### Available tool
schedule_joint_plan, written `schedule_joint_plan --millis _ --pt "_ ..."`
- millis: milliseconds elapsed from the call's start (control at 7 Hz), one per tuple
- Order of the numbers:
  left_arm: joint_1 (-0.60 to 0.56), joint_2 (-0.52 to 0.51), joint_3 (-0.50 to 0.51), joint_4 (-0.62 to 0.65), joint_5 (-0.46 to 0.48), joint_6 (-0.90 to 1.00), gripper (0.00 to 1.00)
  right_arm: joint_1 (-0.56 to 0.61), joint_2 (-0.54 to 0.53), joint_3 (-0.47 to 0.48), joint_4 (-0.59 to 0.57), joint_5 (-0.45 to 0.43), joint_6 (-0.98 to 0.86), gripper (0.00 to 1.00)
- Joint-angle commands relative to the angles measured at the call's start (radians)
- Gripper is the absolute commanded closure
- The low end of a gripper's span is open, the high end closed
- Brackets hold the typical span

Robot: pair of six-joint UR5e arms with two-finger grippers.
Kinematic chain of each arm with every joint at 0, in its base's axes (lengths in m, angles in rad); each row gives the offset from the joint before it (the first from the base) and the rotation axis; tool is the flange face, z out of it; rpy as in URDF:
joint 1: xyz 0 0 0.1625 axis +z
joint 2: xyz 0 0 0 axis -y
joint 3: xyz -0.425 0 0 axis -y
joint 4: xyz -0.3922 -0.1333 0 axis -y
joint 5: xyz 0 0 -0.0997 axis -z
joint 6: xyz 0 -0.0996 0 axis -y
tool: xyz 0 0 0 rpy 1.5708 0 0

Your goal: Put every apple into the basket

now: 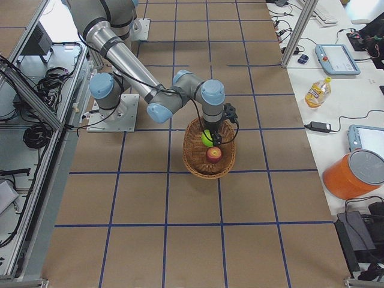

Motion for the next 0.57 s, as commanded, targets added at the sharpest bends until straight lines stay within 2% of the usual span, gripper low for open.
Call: schedule_joint_plan --millis 0,286,429 --pt "0.0 0.003 -0.002 0.003 -0.005 0.0 0.0 0.005 -0.009 0.01 -0.001 0.012 0.009 0.0" --pt "0.0 -0.013 0.007 0.005 -0.01 -0.001 0.0 0.015 -0.021 -0.002 0.014 0.013 0.01 0.0" --pt "0.001 -0.011 0.006 0.005 -0.01 -0.002 0.0 0.029 -0.063 -0.002 0.052 0.01 0.027 0.0"
